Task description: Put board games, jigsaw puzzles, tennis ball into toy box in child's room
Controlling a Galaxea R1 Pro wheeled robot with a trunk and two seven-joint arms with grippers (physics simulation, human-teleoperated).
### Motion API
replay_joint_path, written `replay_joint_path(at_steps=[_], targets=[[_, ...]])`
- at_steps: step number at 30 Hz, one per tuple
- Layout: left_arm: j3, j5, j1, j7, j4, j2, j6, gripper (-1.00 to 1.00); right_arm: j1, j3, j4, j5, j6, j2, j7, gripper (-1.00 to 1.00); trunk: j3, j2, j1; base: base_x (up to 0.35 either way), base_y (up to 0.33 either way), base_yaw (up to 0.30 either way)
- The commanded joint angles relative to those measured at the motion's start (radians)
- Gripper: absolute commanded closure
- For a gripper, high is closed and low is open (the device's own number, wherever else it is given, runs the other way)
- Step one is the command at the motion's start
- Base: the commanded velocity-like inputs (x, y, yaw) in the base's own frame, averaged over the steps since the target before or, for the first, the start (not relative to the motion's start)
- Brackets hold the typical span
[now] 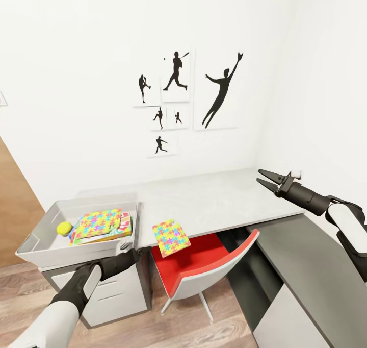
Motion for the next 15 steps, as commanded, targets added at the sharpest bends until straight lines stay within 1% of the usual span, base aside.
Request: replay_joint_path(at_steps=[1,5,11,12,15], targets=[[0.002,0.004,-0.001,-0.002,0.0,-0.001,0.008,-1.0,-0.001,0.001,0.001,-0.007,0.005,-0.001,0.0,-1.0,-0.005,-0.009,0.004,0.0,0.0,0.0],[0.002,0.004,-0.001,-0.002,-0.002,-0.003,0.007,-1.0,-0.001,0.0,0.0,-0.008,0.005,-0.002,0.0,-1.0,-0.017,-0.037,0.02,0.0,0.0,0.0],[-0.001,0.003,-0.002,-0.001,-0.004,-0.006,0.001,-1.0,0.001,-0.033,-0.025,-0.009,0.008,-0.004,0.0,-1.0,-0.036,-0.079,0.043,0.0,0.0,0.0],[-0.001,0.002,-0.002,-0.001,-0.003,-0.007,-0.01,-1.0,0.002,-0.043,-0.032,-0.008,0.009,-0.004,0.0,-1.0,-0.039,-0.086,0.046,0.0,0.0,0.0],[-0.002,0.001,-0.002,-0.001,-0.002,-0.008,-0.033,-1.0,0.002,-0.052,-0.037,-0.007,0.01,-0.004,0.0,-1.0,-0.049,-0.107,0.058,0.0,0.0,0.0]])
